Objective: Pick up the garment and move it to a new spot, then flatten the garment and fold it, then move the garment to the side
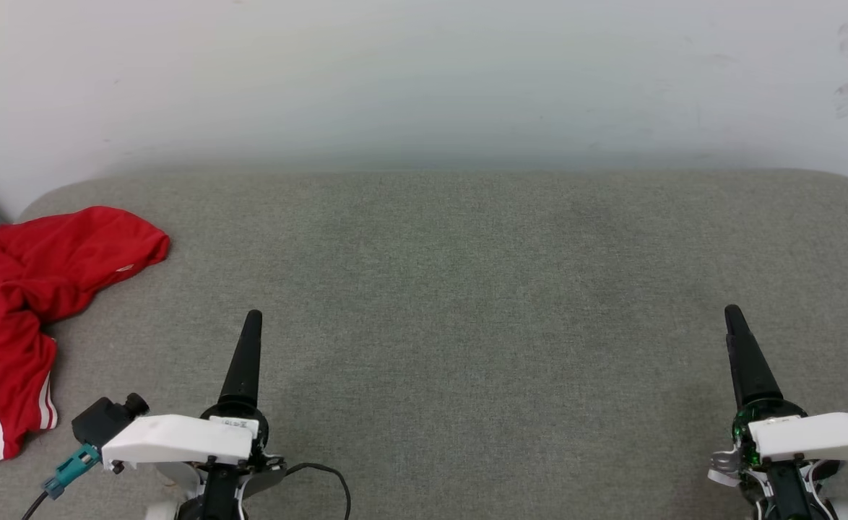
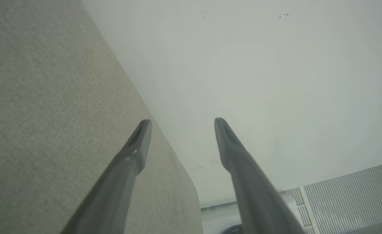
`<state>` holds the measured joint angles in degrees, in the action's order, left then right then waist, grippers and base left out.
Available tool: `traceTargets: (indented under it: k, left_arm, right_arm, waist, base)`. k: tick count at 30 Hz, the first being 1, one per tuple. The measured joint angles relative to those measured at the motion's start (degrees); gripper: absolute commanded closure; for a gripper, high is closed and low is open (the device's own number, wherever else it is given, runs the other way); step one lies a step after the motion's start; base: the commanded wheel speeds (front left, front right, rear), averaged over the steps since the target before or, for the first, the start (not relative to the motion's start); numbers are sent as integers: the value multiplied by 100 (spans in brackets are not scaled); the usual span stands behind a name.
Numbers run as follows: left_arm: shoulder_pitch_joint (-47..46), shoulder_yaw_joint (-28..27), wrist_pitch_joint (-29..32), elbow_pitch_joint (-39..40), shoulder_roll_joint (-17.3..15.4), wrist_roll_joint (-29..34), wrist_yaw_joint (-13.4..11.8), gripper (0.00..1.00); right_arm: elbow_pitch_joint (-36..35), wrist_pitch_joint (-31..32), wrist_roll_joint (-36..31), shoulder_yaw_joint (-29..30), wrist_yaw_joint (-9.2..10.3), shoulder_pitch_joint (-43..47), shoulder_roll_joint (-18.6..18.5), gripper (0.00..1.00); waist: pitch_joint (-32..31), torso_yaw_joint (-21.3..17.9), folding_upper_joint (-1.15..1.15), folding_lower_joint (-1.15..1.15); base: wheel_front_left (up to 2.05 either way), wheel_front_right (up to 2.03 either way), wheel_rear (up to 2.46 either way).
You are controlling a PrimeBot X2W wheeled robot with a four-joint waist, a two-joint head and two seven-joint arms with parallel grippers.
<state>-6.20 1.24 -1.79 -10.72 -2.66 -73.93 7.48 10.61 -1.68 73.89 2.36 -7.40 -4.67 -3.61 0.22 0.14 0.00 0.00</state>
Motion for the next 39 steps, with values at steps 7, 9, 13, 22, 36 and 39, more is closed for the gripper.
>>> traceTargets:
  k: [7, 9, 13, 22, 36, 39]
  left_arm:
    - [-4, 44, -143, 11, -2, 973, 0, 0]
    - [-5, 52, -179, 14, -2, 1266, 0, 0]
    - [-14, 70, -250, 16, -3, 1900, -1, 0]
    - [-26, 148, -399, 25, -5, 3012, -100, 0]
    - [-91, 276, -633, -85, -82, 4404, -268, 0]
    - [-113, 322, -680, -119, -99, 4619, -302, 0]
  right_arm:
    - [-31, -152, -985, -111, 0, -4, 1, 0]
    - [-26, -189, -1271, -144, 0, -8, -1, 0]
    - [-13, -259, -1867, -170, 0, -17, -27, 0]
    - [85, -394, -2975, -203, 0, -46, -58, 0]
    - [163, -416, -4421, -101, 0, -105, 1, 0]
    - [164, -413, -4620, -87, 0, -107, 16, 0]
  waist:
    - [-5, -3, 0, 0]
    - [-9, -4, 0, 0]
    - [-12, 1, 0, 0]
    - [-19, 8, 0, 0]
    - [-30, 10, 0, 0]
    - [-31, 11, 0, 0]
  base:
    - [0, 0, 0]
    - [0, 0, 0]
    - [0, 0, 0]
    - [0, 0, 0]
    - [0, 0, 0]
    - [0, 0, 0]
